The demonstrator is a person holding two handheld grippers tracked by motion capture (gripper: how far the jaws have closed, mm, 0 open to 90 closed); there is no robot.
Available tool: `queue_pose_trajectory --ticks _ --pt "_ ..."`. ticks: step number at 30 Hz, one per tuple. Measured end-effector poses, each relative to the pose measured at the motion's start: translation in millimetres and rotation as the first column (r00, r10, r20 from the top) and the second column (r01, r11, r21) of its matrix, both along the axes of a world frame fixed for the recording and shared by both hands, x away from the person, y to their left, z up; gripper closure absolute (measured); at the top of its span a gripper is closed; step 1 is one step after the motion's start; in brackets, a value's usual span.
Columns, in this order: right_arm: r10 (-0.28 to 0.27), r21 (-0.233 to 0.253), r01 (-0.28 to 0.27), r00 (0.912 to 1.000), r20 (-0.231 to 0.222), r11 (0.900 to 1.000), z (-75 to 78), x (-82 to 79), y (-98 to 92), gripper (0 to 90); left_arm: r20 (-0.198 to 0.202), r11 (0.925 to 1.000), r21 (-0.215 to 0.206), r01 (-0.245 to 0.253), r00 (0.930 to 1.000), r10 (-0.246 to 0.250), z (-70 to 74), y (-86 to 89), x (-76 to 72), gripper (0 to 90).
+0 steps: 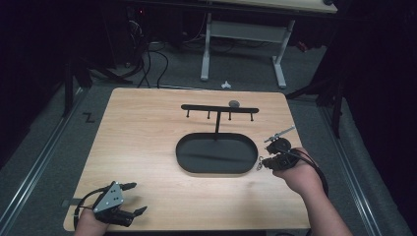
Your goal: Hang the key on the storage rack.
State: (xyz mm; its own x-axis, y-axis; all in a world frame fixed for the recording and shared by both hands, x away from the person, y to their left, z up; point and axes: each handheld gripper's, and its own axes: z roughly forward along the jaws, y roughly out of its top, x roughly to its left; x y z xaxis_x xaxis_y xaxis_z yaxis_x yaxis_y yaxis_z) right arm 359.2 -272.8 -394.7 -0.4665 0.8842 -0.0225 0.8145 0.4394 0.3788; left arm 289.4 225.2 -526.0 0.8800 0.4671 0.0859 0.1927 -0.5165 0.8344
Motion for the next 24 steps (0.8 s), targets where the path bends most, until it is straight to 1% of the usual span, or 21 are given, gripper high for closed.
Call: queue_pose_trajectory --ticks 9,14,19,20,24 --pt "0.01 -0.005 -0.01 0.9999 0.003 1.0 8.4 7.4 7.0 88.2 0.002 1.0 0.0 0.001 1.0 -0.001 0.2 0.0 -0.2 15.3" --pt "0.015 -0.009 -0.015 0.9999 0.005 1.0 17.1 11.8 10.6 88.1 0.001 1.0 -0.003 -0.002 1.0 0.002 0.1 0.0 -0.2 15.3" --pt "0.013 -0.024 -0.012 0.9997 0.019 1.0 27.5 15.5 15.7 88.1 0.005 1.0 -0.004 -0.004 1.0 0.004 0.4 1.1 -0.6 15.3" --pt "0.019 -0.026 -0.019 0.9995 0.024 0.999 28.6 16.4 15.8 88.2 0.004 1.0 -0.005 -0.004 1.0 0.004 0.4 1.6 -0.9 15.4" --pt "0.02 -0.024 -0.02 0.9992 0.034 1.0 34.2 20.7 18.3 88.1 0.008 0.9999 -0.011 -0.007 0.9999 0.008 0.9 2.9 -1.0 15.3"
